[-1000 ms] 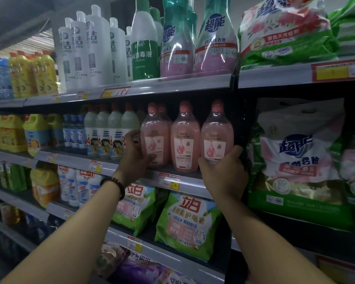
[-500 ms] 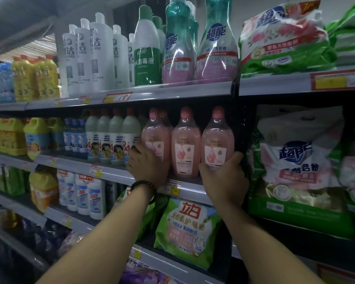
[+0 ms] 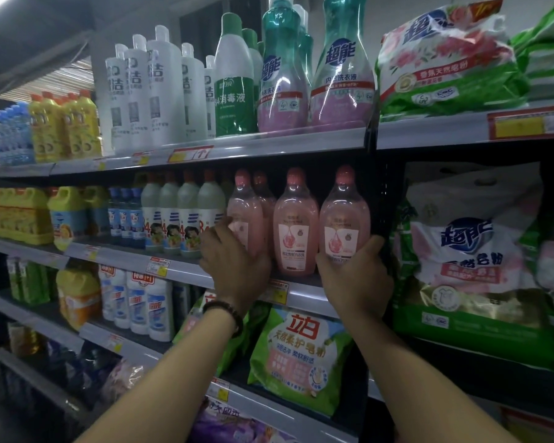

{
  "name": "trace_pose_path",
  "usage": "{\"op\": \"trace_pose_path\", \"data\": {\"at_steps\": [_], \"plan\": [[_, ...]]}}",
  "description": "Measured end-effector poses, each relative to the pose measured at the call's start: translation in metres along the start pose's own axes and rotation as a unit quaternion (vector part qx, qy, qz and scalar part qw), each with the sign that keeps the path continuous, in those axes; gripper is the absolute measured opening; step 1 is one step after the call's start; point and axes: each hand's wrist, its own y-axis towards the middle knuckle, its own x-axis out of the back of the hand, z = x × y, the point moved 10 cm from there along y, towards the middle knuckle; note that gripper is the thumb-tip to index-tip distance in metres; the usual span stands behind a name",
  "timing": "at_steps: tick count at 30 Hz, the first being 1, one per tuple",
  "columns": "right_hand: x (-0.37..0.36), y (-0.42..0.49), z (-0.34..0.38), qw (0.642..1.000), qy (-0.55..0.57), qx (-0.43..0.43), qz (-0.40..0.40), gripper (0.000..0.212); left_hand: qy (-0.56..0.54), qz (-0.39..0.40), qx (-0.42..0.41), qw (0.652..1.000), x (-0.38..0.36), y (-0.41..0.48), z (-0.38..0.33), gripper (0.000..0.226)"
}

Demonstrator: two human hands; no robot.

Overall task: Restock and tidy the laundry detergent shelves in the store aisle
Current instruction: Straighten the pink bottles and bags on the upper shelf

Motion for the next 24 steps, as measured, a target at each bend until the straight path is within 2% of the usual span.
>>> {"op": "trace_pose_path", "data": {"at_steps": [2, 5, 8, 11, 24], "plan": [[0.000, 0.000, 0.000, 1.000, 0.000, 0.001, 0.003, 0.068, -0.033, 0.019, -0.048, 0.998, -0.006, -0.016, -0.023, 0.074], [0.001, 0.000, 0.000, 1.000, -0.003, -0.006, 0.010, 0.068, -0.057, 0.098, -0.036, 0.993, -0.033, -0.031, -0.036, 0.072], [-0.001, 0.002, -0.002, 0.999, 0.010, -0.013, 0.027, 0.065, -0.077, 0.119, -0.019, 0.990, -0.044, -0.037, -0.040, 0.068], [-0.004, 0.003, -0.005, 0.998, 0.030, -0.018, 0.047, 0.062, -0.097, 0.119, -0.018, 0.988, -0.045, -0.037, -0.039, 0.075], [-0.013, 0.001, 0.005, 0.995, 0.002, 0.033, 0.089, 0.065, -0.056, 0.076, -0.003, 0.996, -0.032, -0.042, -0.032, 0.082]]}}
